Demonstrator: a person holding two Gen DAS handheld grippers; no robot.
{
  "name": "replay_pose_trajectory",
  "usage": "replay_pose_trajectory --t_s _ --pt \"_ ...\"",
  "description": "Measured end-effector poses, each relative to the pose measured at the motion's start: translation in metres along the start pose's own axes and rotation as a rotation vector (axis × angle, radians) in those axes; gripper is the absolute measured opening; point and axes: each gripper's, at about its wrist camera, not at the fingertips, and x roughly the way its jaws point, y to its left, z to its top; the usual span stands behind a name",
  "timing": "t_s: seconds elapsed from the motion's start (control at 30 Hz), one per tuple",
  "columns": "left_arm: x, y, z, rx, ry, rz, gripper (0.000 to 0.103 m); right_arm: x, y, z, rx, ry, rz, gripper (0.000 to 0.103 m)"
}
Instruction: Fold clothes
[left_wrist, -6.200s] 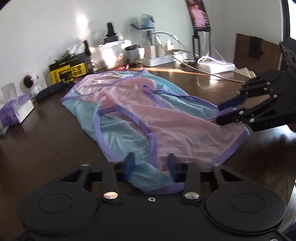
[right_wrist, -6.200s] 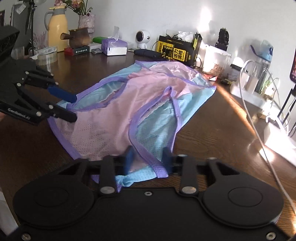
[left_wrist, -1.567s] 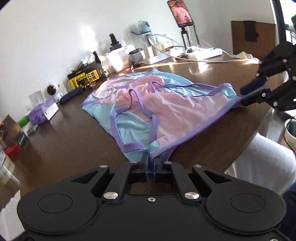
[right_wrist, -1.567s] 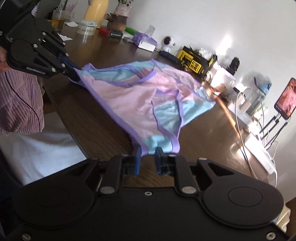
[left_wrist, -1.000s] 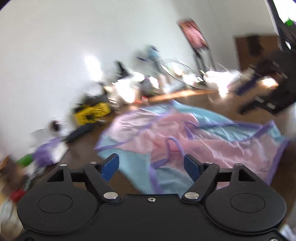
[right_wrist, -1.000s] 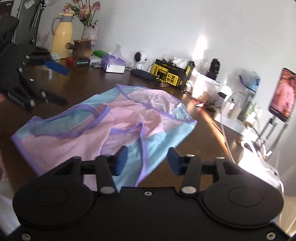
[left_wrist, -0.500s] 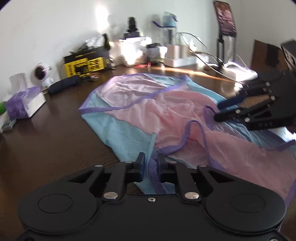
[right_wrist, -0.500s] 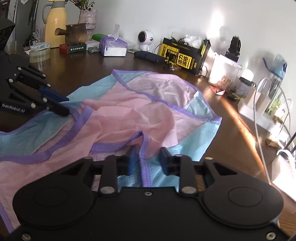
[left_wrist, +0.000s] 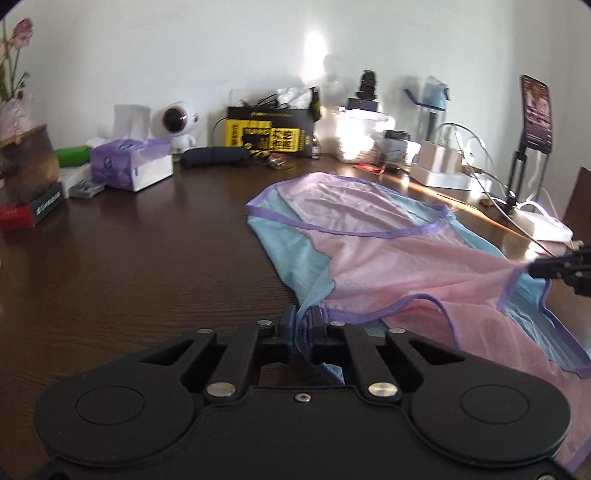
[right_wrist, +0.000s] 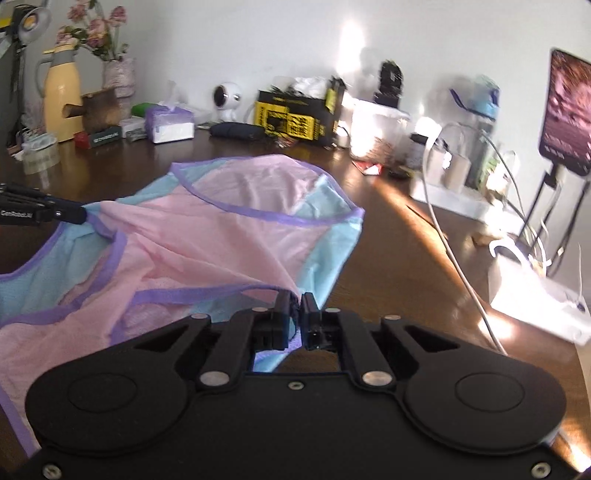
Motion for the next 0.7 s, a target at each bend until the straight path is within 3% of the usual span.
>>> replay_pose_trajectory --t_s 0.07,0.17,0.23,0.3,0.37,0.57,0.6,0.67,0.7 --pt "-0.005 -0.002 0.002 0.012 -0.010 0.016 0.009 -0.005 0.002 0.000 0.018 -0.007 0.003 0.023" --pt "-0.022 -0.006 0.007 -0.023 -0.033 0.025 0.016 -0.012 0.005 0.001 0.086 -0.004 0.127 0.023" --pt "-0.030 -0.009 0.010 -0.097 -0.032 -0.057 0.041 -0.008 0.007 0.000 0.144 0.031 0.210 0.023" --pt "-0.032 -0.017 0.012 -0.141 -0.015 -0.163 0.047 0.001 0.009 0.000 0.177 0.061 0.252 0.023" --pt "-0.024 -0.028 0.013 -0.130 0.024 -0.248 0.047 0.011 0.009 0.001 0.213 0.077 0.253 0.023" --pt "0.014 -0.051 0.011 -0.155 0.152 -0.328 0.043 0.029 -0.001 0.001 0.365 0.083 0.279 0.023" --pt "0.017 -0.052 0.009 -0.154 0.158 -0.338 0.039 0.030 -0.003 0.000 0.388 0.079 0.288 0.023" --pt "0.022 -0.053 0.005 -0.154 0.160 -0.341 0.017 0.034 -0.003 0.001 0.401 0.079 0.294 0.023" --pt "0.023 -0.053 0.004 -0.158 0.160 -0.345 0.013 0.036 -0.002 0.001 0.392 0.077 0.289 0.023"
